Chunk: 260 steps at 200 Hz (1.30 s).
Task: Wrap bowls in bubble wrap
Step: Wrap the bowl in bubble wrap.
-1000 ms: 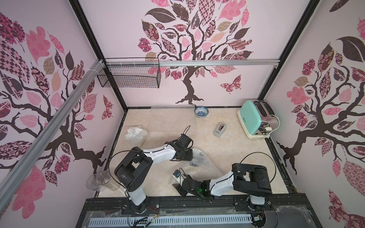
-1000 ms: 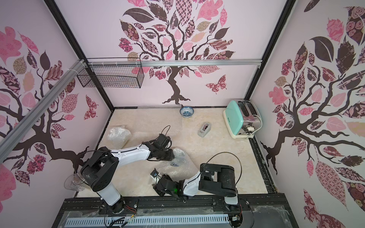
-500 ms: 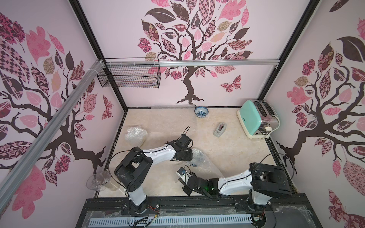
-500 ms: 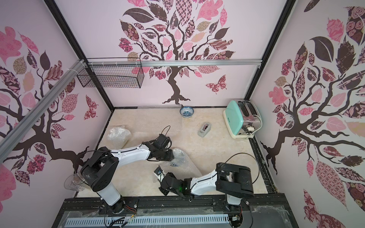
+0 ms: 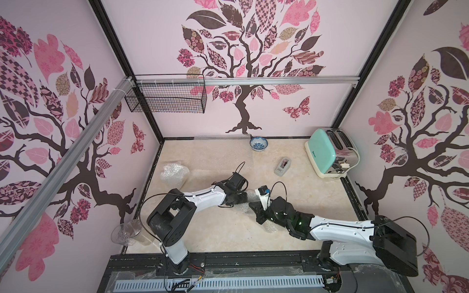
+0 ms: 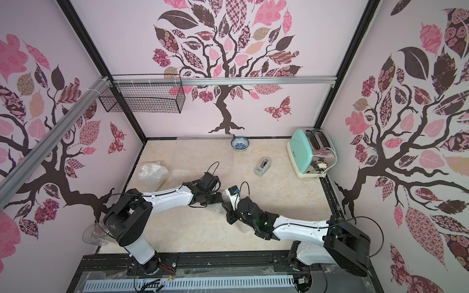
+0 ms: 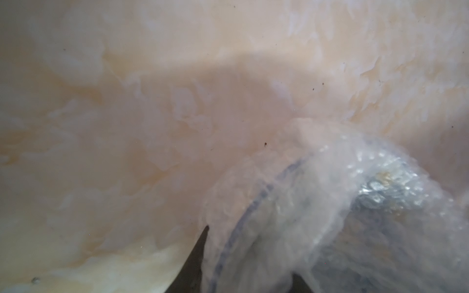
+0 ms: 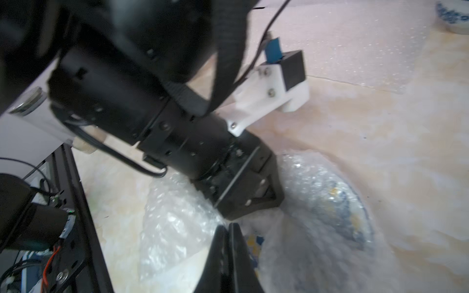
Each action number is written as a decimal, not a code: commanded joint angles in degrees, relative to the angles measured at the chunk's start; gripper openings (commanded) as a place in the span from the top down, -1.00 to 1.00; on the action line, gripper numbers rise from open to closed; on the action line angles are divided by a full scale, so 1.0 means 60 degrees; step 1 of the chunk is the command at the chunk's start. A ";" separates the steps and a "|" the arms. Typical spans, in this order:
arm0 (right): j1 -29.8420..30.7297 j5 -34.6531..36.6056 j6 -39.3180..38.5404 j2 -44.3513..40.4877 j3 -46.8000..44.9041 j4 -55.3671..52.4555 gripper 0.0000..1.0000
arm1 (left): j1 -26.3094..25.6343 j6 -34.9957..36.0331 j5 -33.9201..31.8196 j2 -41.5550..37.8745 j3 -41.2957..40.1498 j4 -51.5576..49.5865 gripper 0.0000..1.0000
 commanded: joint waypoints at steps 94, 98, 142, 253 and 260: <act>-0.1649 -0.0187 0.0474 0.1599 0.1229 -0.0656 1.00 | -0.0005 0.0369 0.0224 -0.0087 -0.0039 -0.0186 0.39; -0.1722 -0.0238 0.0533 0.1711 0.1306 -0.0659 1.00 | -0.0019 0.0366 0.0247 -0.0084 -0.0047 -0.0174 0.39; -0.1873 -0.0275 0.0496 0.3121 0.2068 -0.0850 1.00 | -0.0138 0.0474 0.0409 -0.0497 -0.0391 0.0158 0.36; -0.2154 -0.1213 0.0952 0.3761 0.2091 -0.0434 1.00 | 0.0340 0.0053 0.0920 -0.4142 -0.2535 0.1025 -0.28; -0.2156 -0.1249 0.0957 0.3760 0.2111 -0.0459 1.00 | 0.0270 0.0087 0.1123 -0.4359 -0.2664 0.1144 -0.31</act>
